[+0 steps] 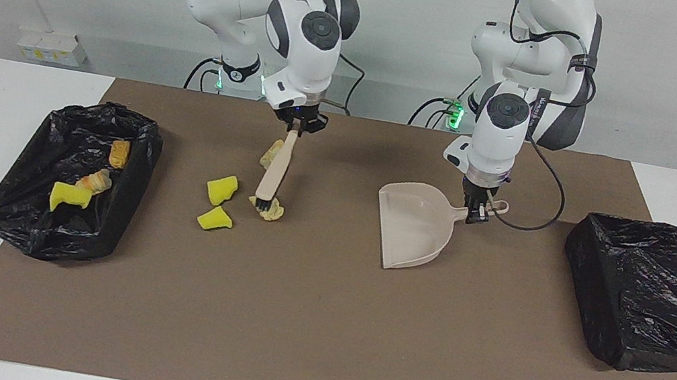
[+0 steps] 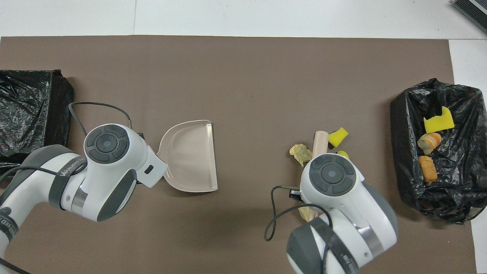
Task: Sweep and dump trash in bin
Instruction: 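Sweep the sponge pieces with the right gripper into the dustpan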
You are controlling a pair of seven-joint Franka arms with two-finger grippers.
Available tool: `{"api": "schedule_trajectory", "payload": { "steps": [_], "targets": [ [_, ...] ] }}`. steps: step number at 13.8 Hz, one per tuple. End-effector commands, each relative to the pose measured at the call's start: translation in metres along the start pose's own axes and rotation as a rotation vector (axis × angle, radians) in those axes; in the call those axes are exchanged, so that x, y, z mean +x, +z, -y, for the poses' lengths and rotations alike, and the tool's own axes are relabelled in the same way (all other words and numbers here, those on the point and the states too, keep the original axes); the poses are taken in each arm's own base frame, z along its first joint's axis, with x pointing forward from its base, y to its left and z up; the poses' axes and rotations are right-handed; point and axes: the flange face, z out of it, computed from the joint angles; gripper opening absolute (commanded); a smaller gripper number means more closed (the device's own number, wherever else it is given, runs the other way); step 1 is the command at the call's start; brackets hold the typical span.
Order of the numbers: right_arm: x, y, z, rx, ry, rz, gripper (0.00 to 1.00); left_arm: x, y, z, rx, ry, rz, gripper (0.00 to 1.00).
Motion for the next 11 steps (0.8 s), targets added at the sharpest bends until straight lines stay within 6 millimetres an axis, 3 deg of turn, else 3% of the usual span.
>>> {"api": "schedule_trajectory", "payload": {
  "steps": [1,3,6,9,10,11],
  "targets": [
    [0.019,0.012,-0.03,-0.073,-0.016,-0.023,0.0,0.003,-0.004,-0.01,0.027,-0.011,0.006,0.0],
    [0.043,0.027,-0.069,-0.109,-0.068,-0.027,0.0,0.003,-0.005,-0.01,0.026,-0.011,0.007,0.0],
    [0.057,0.04,-0.099,-0.19,-0.245,-0.055,0.0,0.014,-0.006,-0.016,0.028,-0.019,0.006,0.0],
    [0.048,0.059,-0.102,-0.223,-0.335,-0.014,0.0,0.036,-0.012,-0.026,0.039,-0.107,-0.003,0.0],
    [0.038,0.072,-0.097,-0.223,-0.359,-0.014,0.0,0.046,-0.013,-0.032,0.04,-0.146,-0.003,0.0],
    [0.037,0.073,-0.094,-0.207,-0.369,-0.046,0.0,0.064,-0.012,-0.043,0.04,-0.156,-0.002,0.0]
  ]
}}
